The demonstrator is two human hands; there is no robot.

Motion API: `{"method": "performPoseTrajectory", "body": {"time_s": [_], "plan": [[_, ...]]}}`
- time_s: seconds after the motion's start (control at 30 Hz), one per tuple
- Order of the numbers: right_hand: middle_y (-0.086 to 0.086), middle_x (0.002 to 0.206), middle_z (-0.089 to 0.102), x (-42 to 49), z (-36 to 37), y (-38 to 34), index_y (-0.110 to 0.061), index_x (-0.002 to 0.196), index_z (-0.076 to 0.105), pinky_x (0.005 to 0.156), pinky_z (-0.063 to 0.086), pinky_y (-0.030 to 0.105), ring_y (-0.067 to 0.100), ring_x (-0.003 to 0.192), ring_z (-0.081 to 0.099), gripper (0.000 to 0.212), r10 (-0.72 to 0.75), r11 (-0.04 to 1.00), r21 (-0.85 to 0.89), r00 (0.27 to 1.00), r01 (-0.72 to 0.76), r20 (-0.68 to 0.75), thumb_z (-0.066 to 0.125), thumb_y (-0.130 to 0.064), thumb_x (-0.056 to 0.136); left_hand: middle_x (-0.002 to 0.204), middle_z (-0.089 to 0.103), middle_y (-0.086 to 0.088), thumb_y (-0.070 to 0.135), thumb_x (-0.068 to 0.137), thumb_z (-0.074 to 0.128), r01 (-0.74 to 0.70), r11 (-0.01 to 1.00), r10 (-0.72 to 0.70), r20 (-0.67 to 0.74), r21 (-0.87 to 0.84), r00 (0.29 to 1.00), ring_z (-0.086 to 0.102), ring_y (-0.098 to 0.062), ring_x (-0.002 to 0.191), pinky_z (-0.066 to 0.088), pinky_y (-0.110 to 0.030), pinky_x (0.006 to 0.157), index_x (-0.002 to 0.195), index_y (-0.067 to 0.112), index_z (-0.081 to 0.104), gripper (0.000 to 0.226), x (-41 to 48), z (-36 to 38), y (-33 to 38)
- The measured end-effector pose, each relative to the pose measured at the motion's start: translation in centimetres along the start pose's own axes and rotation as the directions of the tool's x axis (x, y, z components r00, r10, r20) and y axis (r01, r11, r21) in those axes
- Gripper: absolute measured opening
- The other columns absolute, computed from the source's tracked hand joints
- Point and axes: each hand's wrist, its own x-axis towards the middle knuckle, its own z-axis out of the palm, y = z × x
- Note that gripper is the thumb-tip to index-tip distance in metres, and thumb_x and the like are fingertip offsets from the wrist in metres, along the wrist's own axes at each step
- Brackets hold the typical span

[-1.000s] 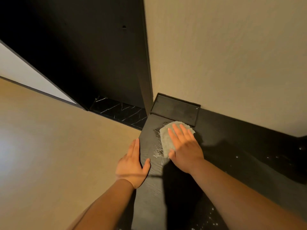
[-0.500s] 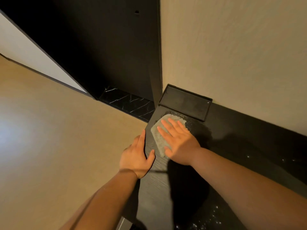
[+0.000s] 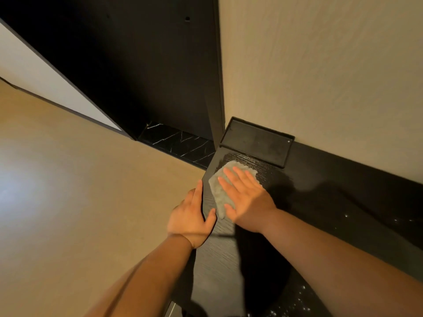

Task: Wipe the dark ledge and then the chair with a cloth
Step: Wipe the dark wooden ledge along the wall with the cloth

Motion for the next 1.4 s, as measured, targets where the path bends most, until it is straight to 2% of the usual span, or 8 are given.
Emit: {"method": "performPoseTrajectory", "body": {"time_s": [0.13,0.27,0.4,0.6,0.9,1.17,1.27,1.4], "plan": [[0.006,0.171,-0.012,4.0,-2.1,0.4,-0.023,0.163,0.009,0.128,-0.002,0.046,0.025,0.157,-0.014,0.084,0.063,0.998,-0.026,0.992,-0.06,0.113,0.04,-0.056,0.092,0.152,0.046,0.002,0.064,0.096,0.041,-0.008,1.0,0.008,-0.006,-0.003,1.0,0.061,-0.02,0.116,0.053,-0.038,0.09,0.167,0.028,0.001,0.09,0.0,0.3,-0.1],[0.011,0.171,-0.005,5.7,-2.4,-1.1,-0.016,0.159,0.018,0.128,-0.002,0.045,0.029,0.158,-0.008,0.085,0.13,0.991,0.003,0.986,-0.131,0.105,0.05,-0.05,0.088,0.153,0.044,0.002,0.064,0.096,0.04,-0.005,1.0,0.005,0.002,0.004,1.0,0.061,-0.02,0.118,0.052,-0.036,0.089,0.168,0.027,0.0,0.09,0.0,0.4,-0.3],[0.008,0.172,0.003,2.5,-1.7,-0.6,-0.014,0.16,0.025,0.129,0.0,0.045,0.022,0.158,-0.008,0.081,-0.054,0.998,0.033,0.995,0.051,0.088,0.048,-0.044,0.088,0.154,0.043,0.002,0.064,0.097,0.04,-0.007,1.0,0.007,0.014,0.011,1.0,0.06,-0.018,0.116,0.053,-0.036,0.09,0.167,0.026,-0.004,0.091,0.1,0.3,-0.3],[0.01,0.17,-0.019,4.6,-1.8,0.1,-0.021,0.164,0.016,0.126,-0.013,0.045,0.026,0.155,-0.023,0.078,0.029,0.991,-0.136,0.995,-0.015,0.099,0.031,-0.061,0.098,0.154,0.042,0.003,0.063,0.098,0.041,-0.005,1.0,0.005,0.017,0.026,1.0,0.06,-0.016,0.114,0.052,-0.034,0.089,0.167,0.026,-0.005,0.091,0.2,0.4,-0.3],[0.018,0.168,0.012,2.8,-1.3,-1.3,-0.034,0.145,0.051,0.126,0.013,0.053,0.038,0.156,0.011,0.048,0.114,0.992,-0.052,0.993,-0.115,-0.008,0.046,-0.05,0.1,0.152,0.04,0.002,0.064,0.095,0.043,-0.008,1.0,0.008,0.033,0.02,0.999,0.058,-0.019,0.119,0.054,-0.038,0.092,0.167,0.025,-0.004,0.095,0.3,0.3,-0.4],[0.017,0.171,-0.005,6.7,-0.8,-2.5,-0.019,0.164,0.008,0.128,0.002,0.05,0.032,0.158,-0.007,0.08,0.169,0.981,-0.1,0.985,-0.164,0.038,0.018,-0.066,0.1,0.149,0.044,0.0,0.061,0.095,0.05,-0.02,1.0,0.02,0.006,-0.005,1.0,0.06,-0.021,0.117,0.053,-0.036,0.092,0.168,0.022,0.004,0.095,0.1,0.3,-0.3],[0.01,0.172,-0.01,7.0,-1.4,-2.3,-0.019,0.165,0.004,0.127,-0.008,0.042,0.027,0.158,-0.011,0.077,0.171,0.981,-0.107,0.984,-0.164,0.056,0.024,-0.061,0.104,0.148,0.045,0.0,0.061,0.095,0.05,-0.022,1.0,0.023,0.008,-0.006,1.0,0.061,-0.02,0.115,0.055,-0.037,0.09,0.168,0.022,0.003,0.095,0.1,0.1,-0.3],[0.013,0.172,-0.003,4.9,-0.6,-3.1,-0.011,0.164,0.01,0.128,0.009,0.048,0.03,0.158,-0.004,0.071,0.179,0.976,-0.124,0.984,-0.177,0.009,0.029,-0.046,0.106,0.148,0.045,0.001,0.061,0.096,0.05,-0.015,0.999,0.015,0.002,0.03,1.0,0.061,-0.019,0.114,0.055,-0.035,0.086,0.168,0.022,0.003,0.095,0.1,0.2,-0.2]]}}
